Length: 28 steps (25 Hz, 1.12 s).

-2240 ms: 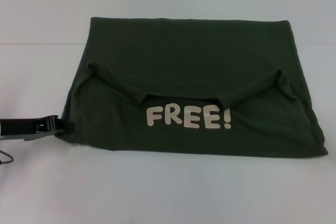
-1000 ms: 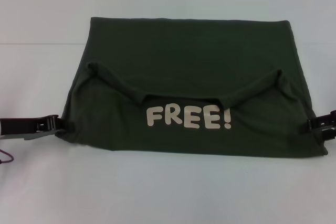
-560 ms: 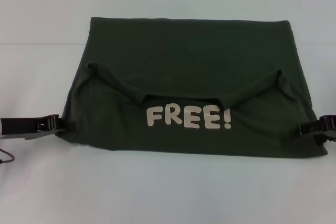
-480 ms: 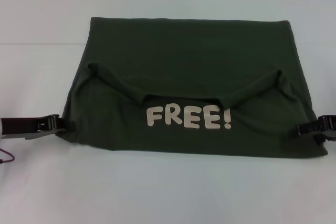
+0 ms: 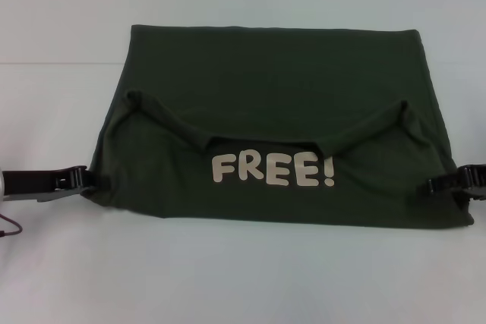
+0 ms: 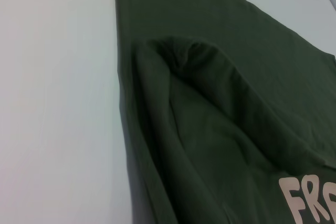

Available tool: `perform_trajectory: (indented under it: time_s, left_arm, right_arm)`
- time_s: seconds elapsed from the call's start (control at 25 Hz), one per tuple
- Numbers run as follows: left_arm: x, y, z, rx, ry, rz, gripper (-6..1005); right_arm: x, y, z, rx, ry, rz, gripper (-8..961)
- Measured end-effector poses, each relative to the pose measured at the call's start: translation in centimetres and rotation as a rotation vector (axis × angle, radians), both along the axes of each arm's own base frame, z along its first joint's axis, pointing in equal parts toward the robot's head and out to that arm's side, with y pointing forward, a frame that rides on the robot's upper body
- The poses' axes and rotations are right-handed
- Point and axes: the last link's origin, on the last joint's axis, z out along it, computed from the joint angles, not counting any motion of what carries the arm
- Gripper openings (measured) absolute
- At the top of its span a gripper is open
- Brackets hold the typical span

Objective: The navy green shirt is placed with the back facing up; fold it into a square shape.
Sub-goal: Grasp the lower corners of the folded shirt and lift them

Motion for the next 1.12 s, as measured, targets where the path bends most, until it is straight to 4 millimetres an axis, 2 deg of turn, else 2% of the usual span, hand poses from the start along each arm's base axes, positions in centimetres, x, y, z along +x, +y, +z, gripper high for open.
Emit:
perform_trajectory:
  time_s: [0.52, 0.88, 1.12]
  left_arm:
    - [0.1, 0.1, 0.0, -0.001, -0.001, -0.003, 27]
    - [0.3, 0.2, -0.1, 0.0, -0.001, -0.006, 28]
    - [0.2, 0.2, -0.1, 0.001, 0.0, -0.005, 28]
  right_arm:
    - [-0.8, 0.1, -1.2, -0.025, -0.001, 0.029, 901]
    - [-0.2, 0.0, -0.6, -0.014, -0.032, -0.013, 898]
    - [-0.1, 0.1, -0.3, -0.007, -0.038, -0.01, 750]
